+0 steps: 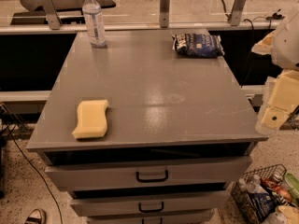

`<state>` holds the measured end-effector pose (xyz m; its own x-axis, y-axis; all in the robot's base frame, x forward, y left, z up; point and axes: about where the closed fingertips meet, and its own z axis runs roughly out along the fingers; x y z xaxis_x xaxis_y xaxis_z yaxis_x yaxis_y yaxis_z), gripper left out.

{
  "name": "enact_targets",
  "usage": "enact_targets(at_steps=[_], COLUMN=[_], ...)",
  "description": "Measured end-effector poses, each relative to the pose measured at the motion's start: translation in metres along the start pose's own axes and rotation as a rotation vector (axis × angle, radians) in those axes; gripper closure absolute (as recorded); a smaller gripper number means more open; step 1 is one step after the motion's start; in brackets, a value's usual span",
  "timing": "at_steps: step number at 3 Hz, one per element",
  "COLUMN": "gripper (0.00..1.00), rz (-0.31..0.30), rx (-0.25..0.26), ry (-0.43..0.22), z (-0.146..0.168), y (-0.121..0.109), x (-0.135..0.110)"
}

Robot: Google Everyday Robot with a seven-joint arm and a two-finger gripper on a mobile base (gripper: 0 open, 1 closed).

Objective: Move blue chip bag near blue plastic bottle

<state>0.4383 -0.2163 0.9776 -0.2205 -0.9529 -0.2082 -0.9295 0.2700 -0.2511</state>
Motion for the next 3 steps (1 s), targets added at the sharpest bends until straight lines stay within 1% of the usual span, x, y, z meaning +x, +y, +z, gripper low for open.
enact_targets(at_steps=[1,2,3], gripper=[0.0,0.0,0.0], rz=[0.0,0.01,0.06], rx=[0.0,0.009,0.061], ry=[0.0,-0.038,-0.095], z=[0.0,0.012,0.044], y=[0.0,-0.018,-0.071], x=[0.0,0.0,0.0])
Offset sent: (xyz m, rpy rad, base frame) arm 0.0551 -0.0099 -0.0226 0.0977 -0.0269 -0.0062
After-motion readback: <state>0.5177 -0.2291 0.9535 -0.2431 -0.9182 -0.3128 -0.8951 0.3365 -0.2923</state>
